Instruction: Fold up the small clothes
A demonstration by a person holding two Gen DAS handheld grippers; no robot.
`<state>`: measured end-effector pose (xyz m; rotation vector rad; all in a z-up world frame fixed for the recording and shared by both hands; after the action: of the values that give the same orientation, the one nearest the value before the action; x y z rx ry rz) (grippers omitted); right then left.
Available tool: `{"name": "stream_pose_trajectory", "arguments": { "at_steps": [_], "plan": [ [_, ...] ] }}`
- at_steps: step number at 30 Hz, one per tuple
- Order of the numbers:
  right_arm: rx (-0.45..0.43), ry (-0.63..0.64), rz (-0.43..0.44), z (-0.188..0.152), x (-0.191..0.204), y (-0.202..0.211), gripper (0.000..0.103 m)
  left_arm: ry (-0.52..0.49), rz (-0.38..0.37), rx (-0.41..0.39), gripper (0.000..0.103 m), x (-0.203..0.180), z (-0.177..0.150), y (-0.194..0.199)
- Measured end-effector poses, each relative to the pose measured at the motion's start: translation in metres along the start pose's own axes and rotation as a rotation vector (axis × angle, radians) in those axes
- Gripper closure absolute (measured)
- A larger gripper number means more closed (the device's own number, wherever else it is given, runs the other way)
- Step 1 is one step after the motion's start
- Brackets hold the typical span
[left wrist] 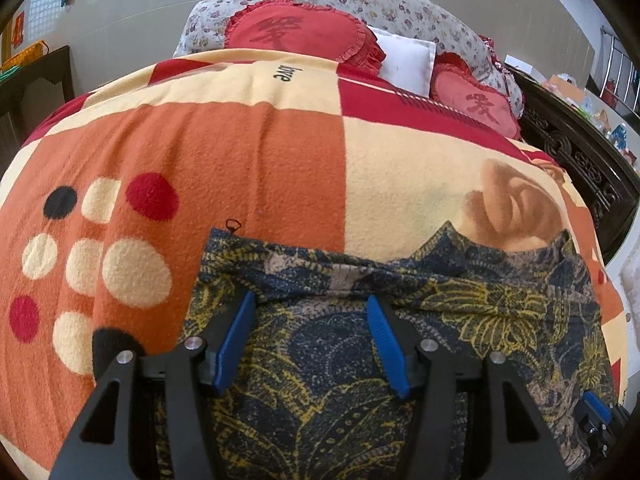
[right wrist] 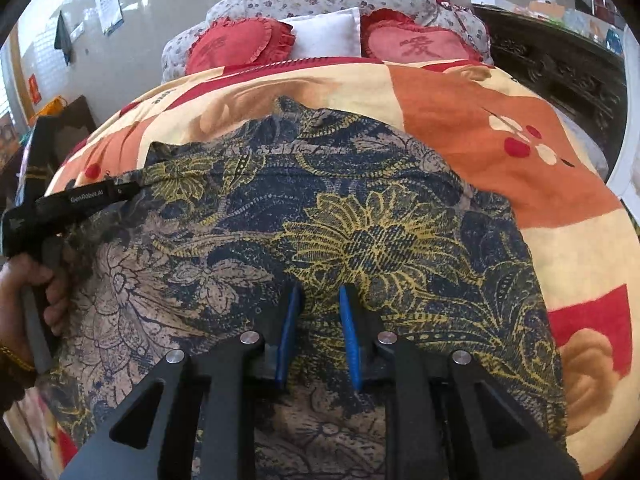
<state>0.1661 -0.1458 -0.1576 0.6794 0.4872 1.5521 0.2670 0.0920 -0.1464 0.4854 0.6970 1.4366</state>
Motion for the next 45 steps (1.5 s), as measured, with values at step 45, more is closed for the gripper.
{"name": "stream_pose_trajectory", "arguments": {
  "at_steps": [45],
  "plan": [
    [-0.010,-0.026,0.043,-0.036,-0.002,0.043,0.079,0.492,-0.490,0.127,0.020,0.071,-0.145,0.177]
  ]
}}
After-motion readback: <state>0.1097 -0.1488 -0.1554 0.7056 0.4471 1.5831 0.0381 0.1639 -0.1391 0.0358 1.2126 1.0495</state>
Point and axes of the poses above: each gripper's, at about its wrist camera, not at the fingertips, and y roughly against the way its jaws point, x to its left, z to its top, the point moved 5 cm from there along -y, roughly the way its jaws point, and after that the axes turned 7 degrees about -x, right-handed, at the moved point
